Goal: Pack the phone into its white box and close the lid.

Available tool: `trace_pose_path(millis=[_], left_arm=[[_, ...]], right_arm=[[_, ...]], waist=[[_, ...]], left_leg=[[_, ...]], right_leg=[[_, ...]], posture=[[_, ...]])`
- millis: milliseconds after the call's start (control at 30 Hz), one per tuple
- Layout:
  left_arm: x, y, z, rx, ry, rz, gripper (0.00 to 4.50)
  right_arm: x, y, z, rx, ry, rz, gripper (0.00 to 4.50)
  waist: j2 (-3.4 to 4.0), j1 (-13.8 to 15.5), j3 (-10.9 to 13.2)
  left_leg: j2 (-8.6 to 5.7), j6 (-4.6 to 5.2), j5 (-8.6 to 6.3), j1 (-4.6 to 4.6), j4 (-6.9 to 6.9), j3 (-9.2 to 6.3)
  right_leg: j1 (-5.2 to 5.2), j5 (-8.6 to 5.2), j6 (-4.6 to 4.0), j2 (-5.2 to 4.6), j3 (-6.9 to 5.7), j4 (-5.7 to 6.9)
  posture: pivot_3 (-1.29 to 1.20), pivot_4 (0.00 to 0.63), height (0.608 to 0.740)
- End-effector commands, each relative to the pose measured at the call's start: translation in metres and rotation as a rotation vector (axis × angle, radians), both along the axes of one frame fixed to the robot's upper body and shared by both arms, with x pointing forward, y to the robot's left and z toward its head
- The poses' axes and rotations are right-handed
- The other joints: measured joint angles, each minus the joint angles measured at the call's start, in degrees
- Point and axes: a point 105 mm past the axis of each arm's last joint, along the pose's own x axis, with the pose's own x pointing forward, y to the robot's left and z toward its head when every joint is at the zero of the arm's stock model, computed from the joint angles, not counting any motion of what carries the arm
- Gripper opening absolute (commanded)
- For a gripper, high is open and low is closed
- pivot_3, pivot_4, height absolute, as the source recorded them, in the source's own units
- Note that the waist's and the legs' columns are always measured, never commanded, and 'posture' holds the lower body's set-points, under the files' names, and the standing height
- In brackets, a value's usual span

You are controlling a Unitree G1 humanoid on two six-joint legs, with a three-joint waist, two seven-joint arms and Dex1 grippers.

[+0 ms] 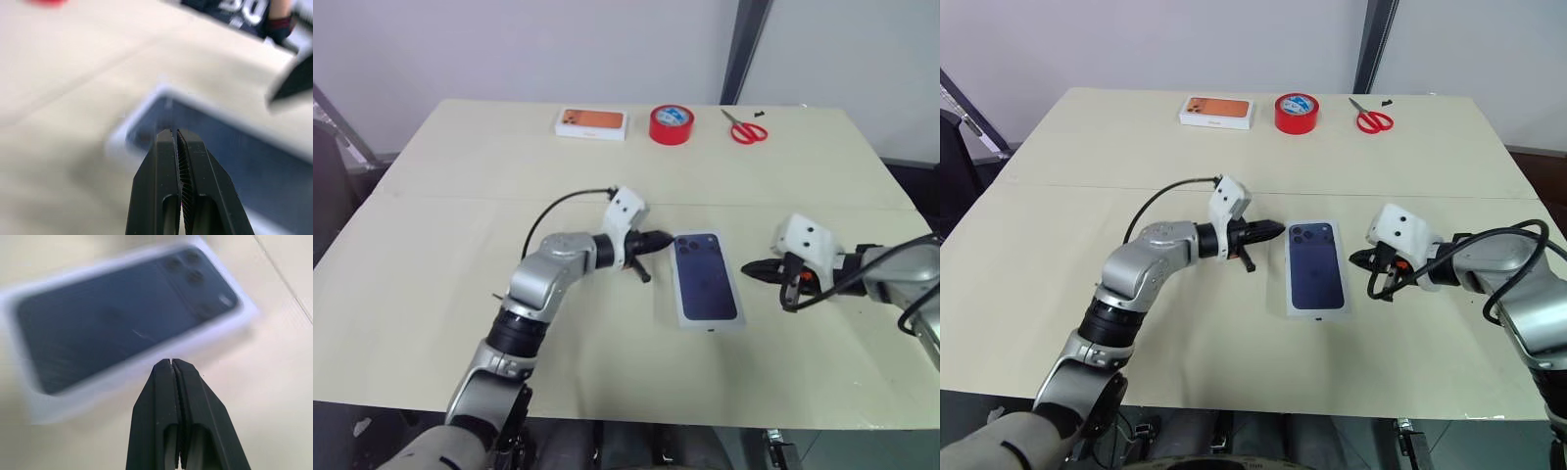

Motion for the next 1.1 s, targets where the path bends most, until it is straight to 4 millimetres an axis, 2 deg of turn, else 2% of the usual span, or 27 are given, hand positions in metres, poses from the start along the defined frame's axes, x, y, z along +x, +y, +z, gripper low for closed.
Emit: trace_pose_path(millis=[33,100,167,300,433,500,600,667,700,767,833,933,1033,1100], left_arm=[[0.004,-0.015,-0.011,0.073,-0.031,-0.014,0.15],[0.004,-0.024,-0.029,0.167,-0.038,-0.044,0.15],[0.003,-0.028,-0.046,0.248,-0.025,-0.073,0.15],[0.000,-0.029,-0.065,0.325,-0.014,-0.101,0.15],[0.002,-0.028,-0.062,0.284,-0.006,-0.083,0.15],[0.006,-0.025,-0.047,0.200,-0.038,-0.048,0.15],[0.017,0.001,-0.014,0.053,-0.103,0.076,0.15],[0.021,0.020,0.000,-0.004,-0.136,0.151,0.15],[0.021,0.034,0.006,-0.016,-0.161,0.196,0.15],[0.017,0.077,0.013,-0.007,-0.215,0.297,0.15],[0.008,0.110,0.015,0.020,-0.242,0.369,0.15],[-0.006,0.144,0.011,0.089,-0.263,0.439,0.15],[-0.016,0.174,0.003,0.130,-0.237,0.507,0.15],[-0.021,0.187,-0.002,0.129,-0.214,0.539,0.15]], right_arm=[[-0.019,0.018,0.002,0.038,0.033,0.088,0.05],[-0.031,0.023,-0.018,-0.005,0.098,0.110,0.05],[-0.036,0.020,-0.036,-0.061,0.129,0.084,0.05],[-0.035,0.008,-0.053,-0.137,0.138,0.034,0.05],[-0.033,0.005,-0.051,-0.142,0.112,0.028,0.05],[-0.025,0.009,-0.038,-0.097,0.043,0.019,0.05],[0.003,0.008,-0.006,0.020,-0.126,-0.073,0.05],[0.020,-0.001,0.009,0.069,-0.214,-0.140,0.05],[0.029,-0.010,0.014,0.076,-0.255,-0.185,0.05],[0.051,-0.031,0.026,0.116,-0.308,-0.299,0.05],[0.066,-0.048,0.037,0.199,-0.320,-0.375,0.05],[0.074,-0.063,0.044,0.276,-0.304,-0.399,0.05],[0.074,-0.065,0.039,0.277,-0.263,-0.358,0.05],[0.075,-0.064,0.036,0.279,-0.250,-0.334,0.05]], waist=[[0.00,0.0,0.0],[0.00,0.0,0.0],[-0.01,0.0,0.0],[0.00,0.0,0.0],[-0.11,0.0,-0.1],[-0.12,0.0,-0.1],[-0.14,-0.5,-0.1],[-0.11,-1.0,-0.1],[-0.10,-1.0,-0.1],[-0.09,-1.6,-0.1],[-0.07,-1.7,-0.1],[-0.01,-1.1,0.0],[-0.01,-0.5,0.0],[0.00,-0.3,0.0]], left_leg=[[0.00,0.00,0.00,0.02,0.00,0.00],[0.00,0.00,0.00,0.04,0.00,0.00],[0.00,0.00,0.00,0.03,0.00,-0.01],[-0.02,0.00,0.00,0.10,0.04,-0.01],[-0.02,0.01,0.00,0.20,0.03,-0.04],[-0.02,0.01,0.00,0.19,0.03,-0.04],[0.00,0.00,0.00,0.16,0.03,-0.05],[0.01,-0.04,0.03,0.13,0.02,-0.05],[0.02,-0.07,0.04,0.12,0.01,-0.05],[0.02,-0.07,0.04,0.12,0.00,-0.05],[0.01,-0.08,0.04,0.16,-0.05,0.00],[0.01,-0.09,0.05,0.14,-0.06,-0.01],[0.00,-0.08,0.04,0.11,-0.05,-0.01],[-0.01,-0.07,0.03,0.10,-0.06,-0.01]], right_leg=[[0.01,0.00,0.00,0.00,0.00,0.00],[0.00,0.00,0.00,0.03,0.00,0.03],[0.00,0.00,0.00,0.04,0.01,0.02],[0.10,-0.01,0.00,0.02,0.02,0.00],[0.26,-0.03,0.04,0.01,0.00,-0.04],[0.26,-0.03,0.04,0.00,0.00,-0.04],[0.14,-0.03,0.04,-0.01,0.03,0.03],[0.02,-0.03,0.04,0.02,0.06,0.16],[0.00,-0.03,0.04,0.02,0.05,0.18],[0.01,-0.03,0.04,0.02,0.04,0.16],[0.01,-0.03,0.04,0.01,0.12,0.15],[0.01,-0.03,0.04,0.00,0.08,0.15],[0.03,-0.03,0.04,-0.08,0.06,0.04],[0.03,-0.03,0.03,-0.11,0.06,0.02]], posture=[[0.00,0.150,0.729],[0.00,0.150,0.729],[0.00,0.150,0.729],[0.00,0.150,0.729],[0.00,0.150,0.729],[0.00,0.150,0.729],[0.00,0.150,0.729],[0.00,0.150,0.729],[0.00,0.150,0.729],[0.00,0.150,0.729],[0.00,0.150,0.729],[0.00,0.150,0.729],[0.00,0.150,0.729],[0.00,0.150,0.729]])
